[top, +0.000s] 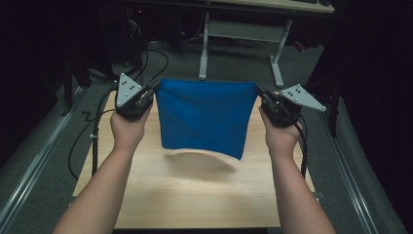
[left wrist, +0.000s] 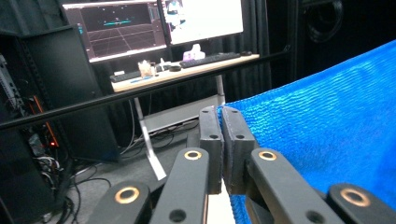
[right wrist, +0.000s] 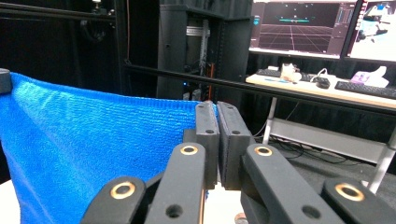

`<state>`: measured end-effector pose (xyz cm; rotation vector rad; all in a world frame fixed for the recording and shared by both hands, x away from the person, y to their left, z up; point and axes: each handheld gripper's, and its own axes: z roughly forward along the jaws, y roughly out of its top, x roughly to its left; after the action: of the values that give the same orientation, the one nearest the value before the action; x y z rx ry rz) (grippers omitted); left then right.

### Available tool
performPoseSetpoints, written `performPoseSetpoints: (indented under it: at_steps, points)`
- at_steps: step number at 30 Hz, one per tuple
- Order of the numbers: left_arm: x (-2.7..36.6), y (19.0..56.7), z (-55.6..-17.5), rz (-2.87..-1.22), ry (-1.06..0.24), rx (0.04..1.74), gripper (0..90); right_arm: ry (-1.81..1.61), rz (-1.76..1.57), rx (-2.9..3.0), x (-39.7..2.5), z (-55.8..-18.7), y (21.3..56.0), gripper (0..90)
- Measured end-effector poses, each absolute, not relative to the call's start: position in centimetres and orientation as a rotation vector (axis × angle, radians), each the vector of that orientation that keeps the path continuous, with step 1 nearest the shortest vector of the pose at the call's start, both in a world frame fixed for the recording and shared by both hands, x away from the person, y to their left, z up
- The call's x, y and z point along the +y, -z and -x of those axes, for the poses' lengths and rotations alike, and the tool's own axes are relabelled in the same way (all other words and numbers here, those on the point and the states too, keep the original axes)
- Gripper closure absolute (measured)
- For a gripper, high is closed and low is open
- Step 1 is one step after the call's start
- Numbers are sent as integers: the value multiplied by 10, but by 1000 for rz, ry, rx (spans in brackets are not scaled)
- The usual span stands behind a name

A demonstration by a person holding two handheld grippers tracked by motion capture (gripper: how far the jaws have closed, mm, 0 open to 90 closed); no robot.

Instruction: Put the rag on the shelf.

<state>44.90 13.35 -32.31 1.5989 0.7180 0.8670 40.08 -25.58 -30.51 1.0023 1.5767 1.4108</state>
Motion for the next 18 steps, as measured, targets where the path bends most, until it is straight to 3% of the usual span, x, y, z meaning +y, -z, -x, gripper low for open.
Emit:
performPoseSetpoints:
  at_steps: [18]
  points:
    - [118, 341, -513, -1717, -878, 824, 883, -1270, -1122, 1650, -256, -483, 325, 891]
